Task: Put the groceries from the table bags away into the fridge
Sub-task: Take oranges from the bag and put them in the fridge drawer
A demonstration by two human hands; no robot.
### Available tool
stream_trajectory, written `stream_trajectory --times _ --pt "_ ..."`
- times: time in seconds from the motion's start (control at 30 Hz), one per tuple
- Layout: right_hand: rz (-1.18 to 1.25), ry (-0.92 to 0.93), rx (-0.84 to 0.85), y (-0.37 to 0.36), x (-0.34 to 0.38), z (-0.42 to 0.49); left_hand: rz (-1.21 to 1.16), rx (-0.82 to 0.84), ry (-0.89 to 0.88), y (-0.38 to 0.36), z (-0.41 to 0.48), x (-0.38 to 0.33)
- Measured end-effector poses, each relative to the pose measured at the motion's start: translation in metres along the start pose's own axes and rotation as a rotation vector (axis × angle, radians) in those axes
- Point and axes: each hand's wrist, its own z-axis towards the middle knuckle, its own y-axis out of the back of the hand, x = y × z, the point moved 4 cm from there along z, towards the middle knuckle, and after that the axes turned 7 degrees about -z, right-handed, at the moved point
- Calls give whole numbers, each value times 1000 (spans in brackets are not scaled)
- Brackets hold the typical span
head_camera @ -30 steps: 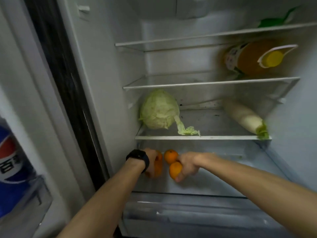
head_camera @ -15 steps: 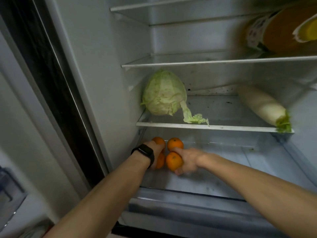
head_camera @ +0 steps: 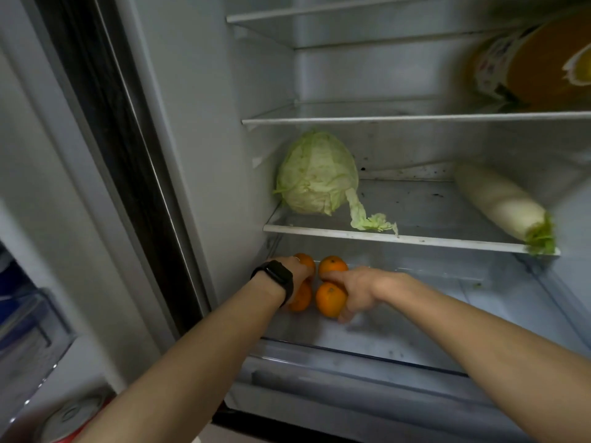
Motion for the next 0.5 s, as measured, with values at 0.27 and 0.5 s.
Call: stream_trajectory --times 0.27,0.5 --pt "-28 -66 -187 53 -4 -69 -2 -153 16 40 -50 -23" --pt "190 -17 -823 41 41 -175 -164 -569 -13 47 -174 -29"
